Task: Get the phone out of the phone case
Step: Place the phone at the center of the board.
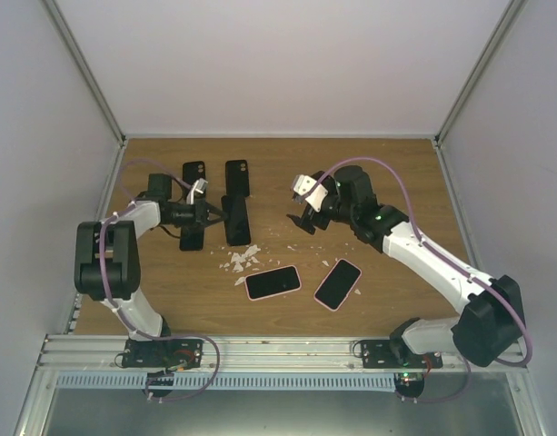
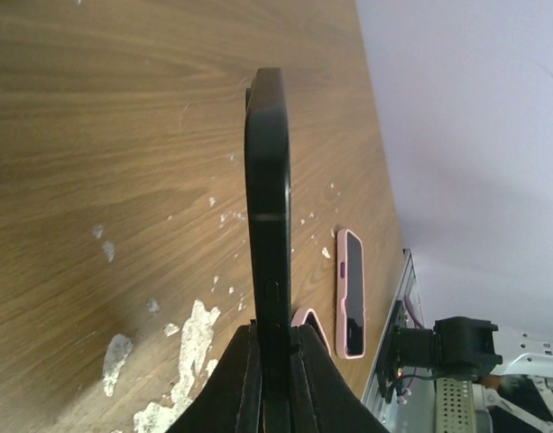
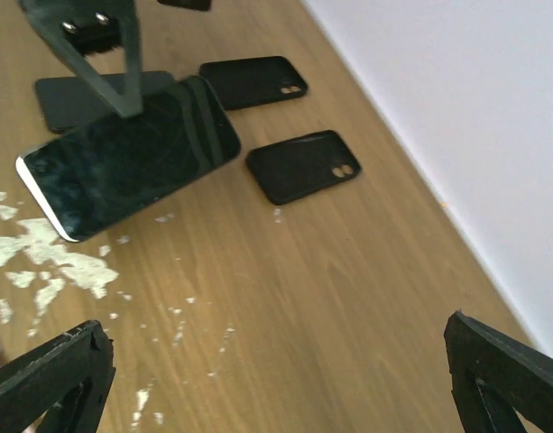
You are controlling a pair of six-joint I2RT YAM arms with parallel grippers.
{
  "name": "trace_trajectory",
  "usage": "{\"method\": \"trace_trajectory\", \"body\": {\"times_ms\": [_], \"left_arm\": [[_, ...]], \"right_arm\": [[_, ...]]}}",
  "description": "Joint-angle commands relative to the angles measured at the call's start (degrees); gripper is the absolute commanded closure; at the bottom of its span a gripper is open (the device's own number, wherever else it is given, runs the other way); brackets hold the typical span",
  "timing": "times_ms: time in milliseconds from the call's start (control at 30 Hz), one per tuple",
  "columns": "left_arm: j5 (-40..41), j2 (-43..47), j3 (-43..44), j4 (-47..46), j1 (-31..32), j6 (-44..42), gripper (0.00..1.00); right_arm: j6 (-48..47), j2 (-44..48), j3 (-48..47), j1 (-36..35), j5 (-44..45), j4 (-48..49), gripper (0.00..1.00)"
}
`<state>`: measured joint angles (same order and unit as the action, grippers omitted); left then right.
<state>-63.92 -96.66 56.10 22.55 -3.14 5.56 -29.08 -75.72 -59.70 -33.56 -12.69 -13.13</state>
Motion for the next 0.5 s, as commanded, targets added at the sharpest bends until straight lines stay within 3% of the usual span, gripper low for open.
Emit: {"method": "trace_trajectory", "body": {"times_ms": [0,467], "left_arm": [[-2.51,-4.01,2.93,0.75,0.66,-3.04,1.00],[0.09,-15.66,9.88,5.93,2.12,-5.17,1.00]], "right_arm": [[2.10,0.93,-0.99,1.24,-7.38,-3.58,0.01],[2.36,0.26,-0.57,1.71,-9.52,-4.26,0.00]]}}
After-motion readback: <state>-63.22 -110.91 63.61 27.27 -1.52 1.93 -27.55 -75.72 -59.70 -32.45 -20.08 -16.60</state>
